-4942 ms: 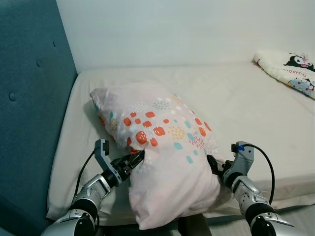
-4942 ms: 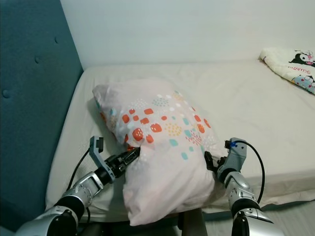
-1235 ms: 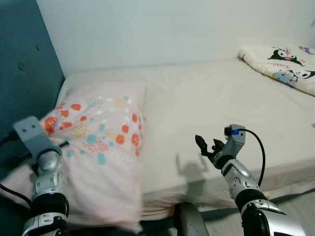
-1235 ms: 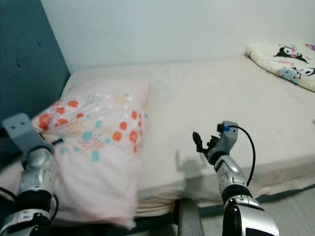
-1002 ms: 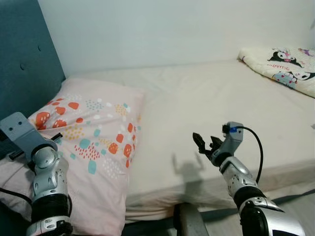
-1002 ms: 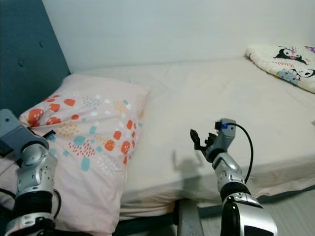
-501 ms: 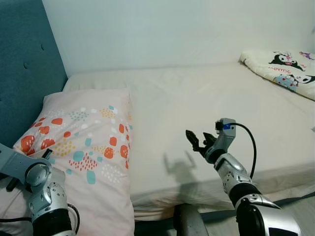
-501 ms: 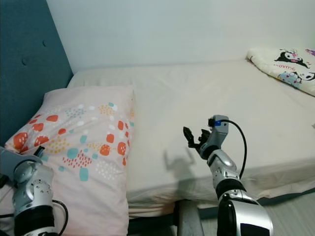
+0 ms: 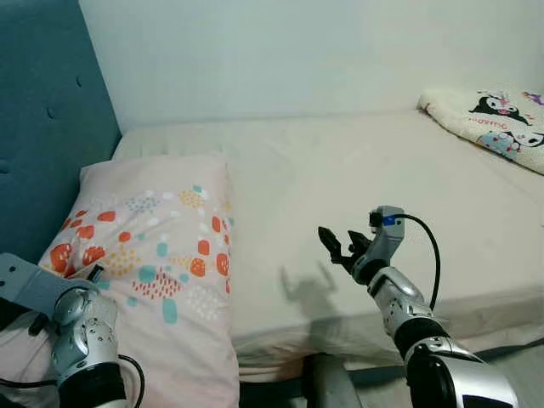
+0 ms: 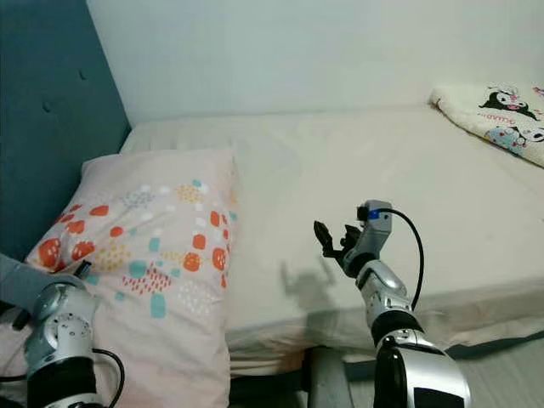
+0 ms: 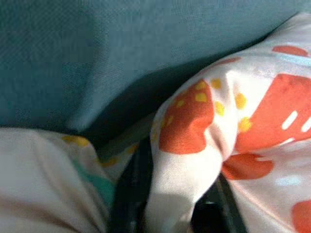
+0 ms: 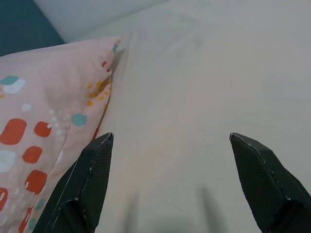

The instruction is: Clean up the room

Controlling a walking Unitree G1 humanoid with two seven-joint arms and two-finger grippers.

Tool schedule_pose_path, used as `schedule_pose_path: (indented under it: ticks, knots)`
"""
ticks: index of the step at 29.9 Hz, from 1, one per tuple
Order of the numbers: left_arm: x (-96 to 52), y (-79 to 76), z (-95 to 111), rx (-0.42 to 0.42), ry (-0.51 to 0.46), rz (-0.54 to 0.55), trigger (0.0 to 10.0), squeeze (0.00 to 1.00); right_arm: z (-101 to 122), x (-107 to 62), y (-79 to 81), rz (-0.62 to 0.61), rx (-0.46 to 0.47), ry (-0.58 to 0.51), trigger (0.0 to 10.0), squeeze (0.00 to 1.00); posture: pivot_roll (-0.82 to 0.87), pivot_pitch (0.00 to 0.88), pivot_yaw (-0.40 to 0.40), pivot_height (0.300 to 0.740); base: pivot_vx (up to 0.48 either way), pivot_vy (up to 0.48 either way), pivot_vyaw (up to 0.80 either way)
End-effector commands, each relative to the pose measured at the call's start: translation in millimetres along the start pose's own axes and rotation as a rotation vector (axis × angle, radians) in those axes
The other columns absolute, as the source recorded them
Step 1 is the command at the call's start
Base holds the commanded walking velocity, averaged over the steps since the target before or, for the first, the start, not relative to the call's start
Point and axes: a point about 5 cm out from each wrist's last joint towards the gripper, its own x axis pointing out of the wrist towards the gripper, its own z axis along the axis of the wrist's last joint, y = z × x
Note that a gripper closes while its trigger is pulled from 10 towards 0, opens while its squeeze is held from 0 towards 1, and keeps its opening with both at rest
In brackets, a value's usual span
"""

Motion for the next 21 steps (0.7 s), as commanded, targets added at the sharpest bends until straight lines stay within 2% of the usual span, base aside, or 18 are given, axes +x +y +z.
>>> schedule_pose_path:
  ticks: [1, 3, 4, 5, 6, 8, 10, 12, 14, 15, 16, 17, 18, 19, 20, 21]
  knots:
    - [1.1, -3.7, -6.5, 0.088, 0.028, -0.057, 10.0, 1.00, -2.3, -0.3, 1.6, 0.005, -0.006, 0.005, 10.0, 0.00, -0.06, 0.000, -0.013, 0.525, 0.000, 0.000, 0.00]
    - [0.9, -22.7, -2.5, 0.266, -0.010, -0.277, 10.0, 1.00, -4.0, -1.7, 0.0, -0.002, -0.003, 0.007, 10.0, 0.00, -0.06, 0.000, -0.006, 0.525, 0.000, 0.000, 0.00]
    - [-0.1, -29.1, -0.1, 0.325, -0.035, -0.353, 10.0, 1.00, -4.5, -2.2, -0.5, -0.003, -0.002, 0.007, 10.0, 0.00, -0.06, 0.000, -0.006, 0.525, 0.000, 0.000, 0.00]
    - [-2.2, -39.6, 8.6, 0.476, -0.126, -0.468, 10.0, 1.00, -4.7, -2.7, -1.4, -0.008, -0.002, 0.008, 10.0, 0.00, -0.06, 0.000, -0.006, 0.525, 0.000, 0.000, 0.00]
    - [-2.2, -39.6, 8.6, 0.476, -0.126, -0.468, 10.0, 1.00, -4.7, -2.7, -1.4, -0.008, -0.002, 0.008, 10.0, 0.00, -0.06, 0.000, -0.006, 0.525, 0.000, 0.000, 0.00]
    - [-6.9, -50.5, 18.2, 0.634, -0.213, -0.603, 10.0, 1.00, -4.6, -3.2, -2.6, -0.015, 0.002, 0.006, 10.0, 0.00, -0.06, 0.000, -0.005, 0.525, 0.000, 0.000, 0.00]
    - [-6.9, -50.5, 18.2, 0.634, -0.213, -0.603, 10.0, 1.00, -4.6, -3.2, -2.6, -0.015, 0.002, 0.006, 10.0, 0.00, -0.06, 0.000, -0.005, 0.525, 0.000, 0.000, 0.00]
    - [-9.8, -58.6, 32.6, 0.804, -0.265, -0.688, 10.0, 1.00, -4.8, -3.7, -3.4, -0.019, 0.001, 0.007, 10.0, 0.00, -0.06, 0.000, -0.004, 0.525, 0.000, 0.000, 0.00]
    - [-9.8, -58.6, 32.6, 0.804, -0.265, -0.688, 10.0, 1.00, -4.8, -3.7, -3.4, -0.019, 0.001, 0.007, 10.0, 0.00, -0.06, 0.000, -0.004, 0.525, 0.000, 0.000, 0.00]
    - [-11.0, -62.1, 42.5, 0.913, -0.307, -0.717, 10.0, 1.00, -4.7, -3.8, -3.8, -0.021, 0.002, 0.006, 10.0, 0.00, -0.06, 0.000, -0.005, 0.525, 0.000, 0.000, 0.00]
    - [-11.0, -62.1, 42.5, 0.913, -0.307, -0.717, 10.0, 1.00, -4.7, -3.8, -3.8, -0.021, 0.002, 0.006, 10.0, 0.00, -0.06, 0.000, -0.005, 0.525, 0.000, 0.000, 0.00]
    - [-11.8, -65.0, 52.1, 1.057, -0.351, -0.742, 10.0, 1.00, -4.8, -3.9, -4.0, -0.023, 0.003, 0.007, 10.0, 0.00, -0.06, 0.000, -0.005, 0.525, 0.000, 0.000, 0.00]
    - [-11.8, -65.0, 52.1, 1.057, -0.351, -0.742, 10.0, 1.00, -4.8, -3.9, -4.0, -0.023, 0.003, 0.007, 10.0, 0.00, -0.06, 0.000, -0.005, 0.525, 0.000, 0.000, 0.00]
    - [-14.0, -67.7, 61.3, 1.199, -0.385, -0.774, 10.0, 1.00, -4.8, -3.9, -4.0, -0.023, 0.003, 0.006, 10.0, 0.00, -0.06, 0.000, -0.004, 0.525, 0.000, 0.000, 0.00]
    - [-15.4, -68.8, 66.4, 1.286, -0.400, -0.789, 10.0, 1.00, -4.8, -3.8, -3.9, -0.023, 0.003, 0.007, 10.0, 0.00, -0.06, 0.000, -0.004, 0.525, 0.000, 0.000, 0.00]
    - [-22.8, -74.5, 74.7, 1.352, -0.410, -0.859, 10.0, 1.00, -5.0, -3.8, -3.6, -0.022, 0.004, 0.007, 10.0, 0.00, -0.05, 0.000, -0.007, 0.525, 0.000, 0.000, 0.00]
